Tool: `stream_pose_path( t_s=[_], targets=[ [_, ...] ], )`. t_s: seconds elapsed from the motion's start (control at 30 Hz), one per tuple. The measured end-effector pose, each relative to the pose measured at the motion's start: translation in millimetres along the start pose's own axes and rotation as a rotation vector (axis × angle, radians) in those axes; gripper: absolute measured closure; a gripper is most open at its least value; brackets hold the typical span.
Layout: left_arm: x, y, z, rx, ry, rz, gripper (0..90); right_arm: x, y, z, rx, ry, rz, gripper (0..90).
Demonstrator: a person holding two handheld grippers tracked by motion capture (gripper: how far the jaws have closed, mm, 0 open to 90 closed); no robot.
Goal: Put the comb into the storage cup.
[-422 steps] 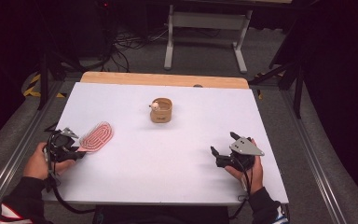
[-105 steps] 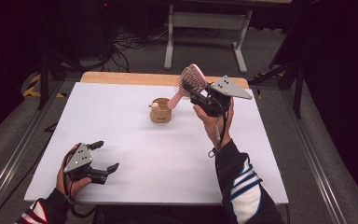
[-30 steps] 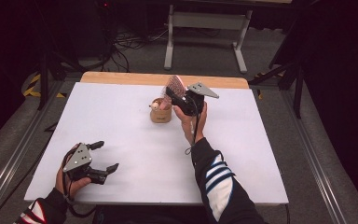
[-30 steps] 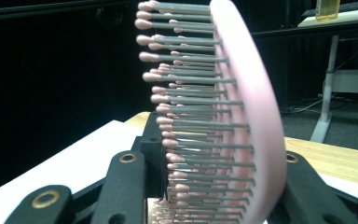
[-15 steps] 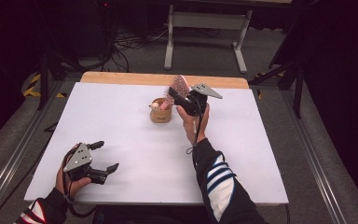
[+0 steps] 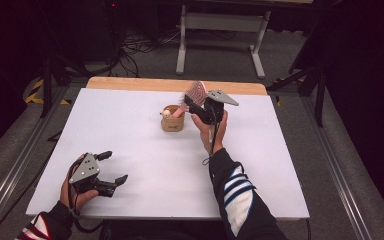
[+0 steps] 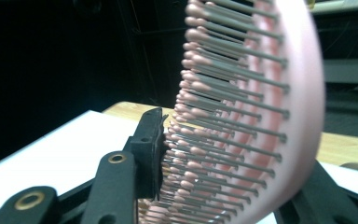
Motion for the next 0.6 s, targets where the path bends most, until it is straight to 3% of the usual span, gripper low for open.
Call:
stream_pose_path(
  t_s=[0.07,0.6],
  targets=[
    [0.0,0.1,0.1,0.0,0.001,-0.001,6.0,0.2,0.1,-1.0,0.012,0.004,-0.026,55.9],
    [-0.2,0.0,0.9,-0.014,0.01,0.0,6.1,-0.7,-10.9,-5.3,0.061,0.025,-0.03,47.7]
  ],
)
Point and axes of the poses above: each handheld gripper's, and its own axes: z roughly forward along the jaws, x roughly out of its underside, y roughly to its left, the point moved 2 cm from there along z, roughly forward along the jaws, and after that the axes turned 1 degree about z, right-handed, at the moved point
